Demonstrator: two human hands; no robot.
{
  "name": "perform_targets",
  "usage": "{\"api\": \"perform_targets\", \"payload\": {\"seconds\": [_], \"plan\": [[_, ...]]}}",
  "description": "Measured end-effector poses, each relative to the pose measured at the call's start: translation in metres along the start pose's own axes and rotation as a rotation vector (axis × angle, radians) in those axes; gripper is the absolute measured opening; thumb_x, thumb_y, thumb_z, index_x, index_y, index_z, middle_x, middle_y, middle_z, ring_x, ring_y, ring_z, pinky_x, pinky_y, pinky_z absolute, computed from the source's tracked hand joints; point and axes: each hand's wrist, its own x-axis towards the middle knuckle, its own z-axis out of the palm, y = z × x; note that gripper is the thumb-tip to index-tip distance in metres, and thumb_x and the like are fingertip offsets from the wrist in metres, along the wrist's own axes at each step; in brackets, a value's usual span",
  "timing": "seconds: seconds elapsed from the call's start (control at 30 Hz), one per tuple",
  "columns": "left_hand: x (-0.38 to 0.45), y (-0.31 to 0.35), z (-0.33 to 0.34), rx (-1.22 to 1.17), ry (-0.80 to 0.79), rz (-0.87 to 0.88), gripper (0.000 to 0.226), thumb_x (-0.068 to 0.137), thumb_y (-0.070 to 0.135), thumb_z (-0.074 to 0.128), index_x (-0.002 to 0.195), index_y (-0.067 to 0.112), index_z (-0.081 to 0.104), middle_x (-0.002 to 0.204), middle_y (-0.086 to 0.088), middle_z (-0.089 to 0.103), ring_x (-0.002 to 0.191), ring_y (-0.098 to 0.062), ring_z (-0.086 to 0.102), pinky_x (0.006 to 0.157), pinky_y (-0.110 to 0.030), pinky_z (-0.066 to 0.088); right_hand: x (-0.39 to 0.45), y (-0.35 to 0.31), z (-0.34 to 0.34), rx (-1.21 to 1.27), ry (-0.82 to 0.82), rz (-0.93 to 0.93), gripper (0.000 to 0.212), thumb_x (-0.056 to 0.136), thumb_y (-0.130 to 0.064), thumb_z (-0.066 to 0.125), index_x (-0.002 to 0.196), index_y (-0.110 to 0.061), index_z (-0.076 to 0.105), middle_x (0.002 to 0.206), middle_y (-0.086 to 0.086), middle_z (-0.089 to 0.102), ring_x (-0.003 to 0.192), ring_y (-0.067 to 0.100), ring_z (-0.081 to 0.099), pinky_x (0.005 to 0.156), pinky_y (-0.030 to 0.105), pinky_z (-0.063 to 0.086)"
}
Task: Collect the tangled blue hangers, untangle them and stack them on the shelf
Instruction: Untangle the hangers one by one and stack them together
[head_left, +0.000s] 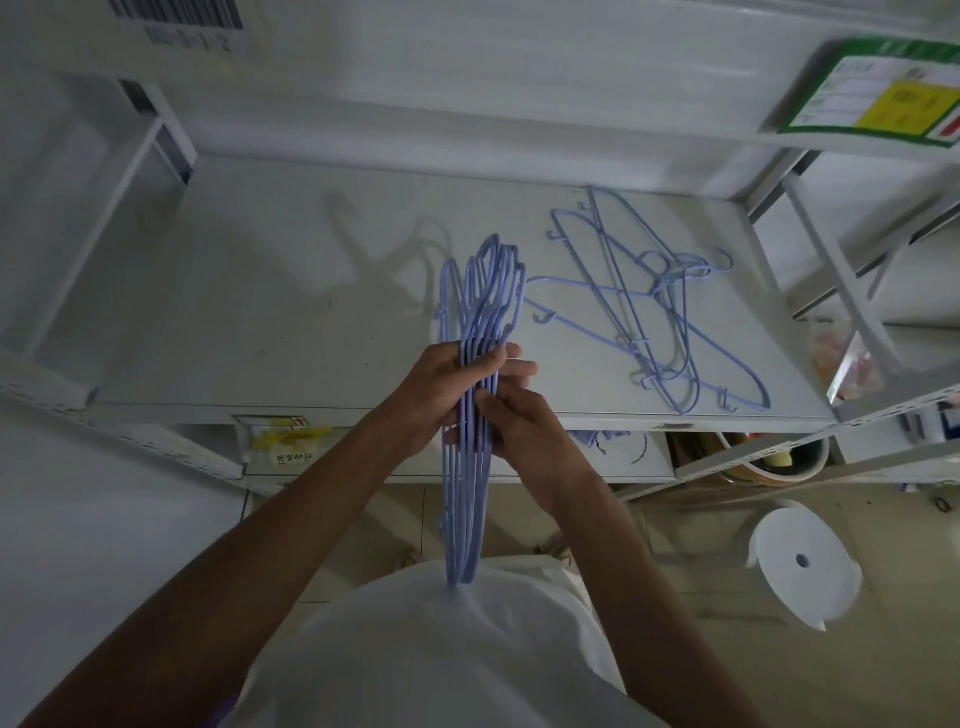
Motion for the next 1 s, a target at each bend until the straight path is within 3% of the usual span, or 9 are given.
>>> {"api": "perform_targets", "payload": {"seconds": [0.13,0.27,0.37,0.5,0.7,0.8,0.9,1.0], "plan": [[0.007,-0.001,0.007,-0.098,0.001,0.063,0.031,0.104,0.017,0.057,0.129,-0.001,0.062,0.127,-0.017,0.072,0.116,-0.035,0.071,0.093,-0.035,0.059,-0.01,-0.009,-0.005,0.248,-0.152,0.156,0.045,0.108,-0.026,0.052,0.129,0.013,0.061,0.116,0.029,0.071,0.1,0.04,0.072,0.093,0.046,0.06],[0.012,0.003,0.007,-0.096,-0.005,0.08,0.026,0.104,0.013,0.056,0.128,0.003,0.062,0.129,-0.015,0.071,0.108,-0.034,0.074,0.09,-0.034,0.06,-0.021,-0.008,-0.008,0.257,-0.316,0.198,0.034,0.108,-0.016,0.052,0.129,0.011,0.058,0.115,0.028,0.072,0.101,0.04,0.073,0.094,0.044,0.061],[0.016,0.005,0.007,-0.157,-0.052,0.011,0.029,0.103,0.011,0.056,0.13,0.004,0.062,0.131,-0.017,0.07,0.111,-0.033,0.072,0.092,-0.035,0.059,-0.026,-0.004,-0.015,0.258,-0.325,0.216,0.02,0.11,-0.012,0.046,0.117,0.002,0.059,0.106,0.023,0.076,0.093,0.034,0.077,0.085,0.041,0.064],[0.019,0.015,0.007,-0.121,-0.211,-0.229,0.033,0.1,0.009,0.06,0.132,0.002,0.062,0.127,-0.023,0.07,0.115,-0.036,0.071,0.09,-0.036,0.06,-0.03,0.001,-0.022,0.27,-0.384,0.221,0.023,0.111,-0.009,0.041,0.126,0.002,0.056,0.116,0.032,0.068,0.096,0.038,0.074,0.089,0.047,0.062],[0.022,0.027,0.014,0.087,-0.184,-0.167,0.024,0.102,0.008,0.059,0.121,-0.005,0.066,0.119,-0.022,0.074,0.11,-0.038,0.073,0.09,-0.04,0.061,-0.035,0.016,-0.023,0.443,-0.29,0.18,0.026,0.11,-0.011,0.047,0.128,0.002,0.061,0.115,0.026,0.072,0.1,0.036,0.075,0.088,0.041,0.061],[0.023,0.03,0.021,0.2,-0.202,-0.169,0.019,0.103,0.007,0.057,0.115,-0.004,0.066,0.115,-0.021,0.076,0.108,-0.038,0.074,0.094,-0.045,0.06,-0.037,0.015,-0.026,0.412,-0.204,0.183,0.023,0.108,-0.018,0.055,0.12,-0.001,0.064,0.1,0.021,0.071,0.083,0.032,0.073,0.077,0.041,0.061],[0.025,0.035,0.023,0.181,-0.37,-0.272,0.017,0.103,0.011,0.056,0.111,-0.002,0.063,0.121,-0.024,0.073,0.114,-0.04,0.07,0.098,-0.044,0.058,-0.042,0.015,-0.031,0.311,-0.187,0.155,0.024,0.108,-0.024,0.054,0.113,-0.002,0.062,0.085,0.015,0.064,0.068,0.028,0.067,0.07,0.041,0.059],[0.026,0.038,0.025,0.137,-0.517,-0.395,0.019,0.105,0.015,0.053,0.114,0.0,0.06,0.128,-0.026,0.068,0.122,-0.041,0.065,0.105,-0.044,0.054,-0.05,0.014,-0.041,0.254,-0.293,0.174,0.026,0.111,-0.025,0.048,0.111,-0.003,0.062,0.087,0.018,0.068,0.073,0.031,0.069,0.074,0.042,0.059]]}}
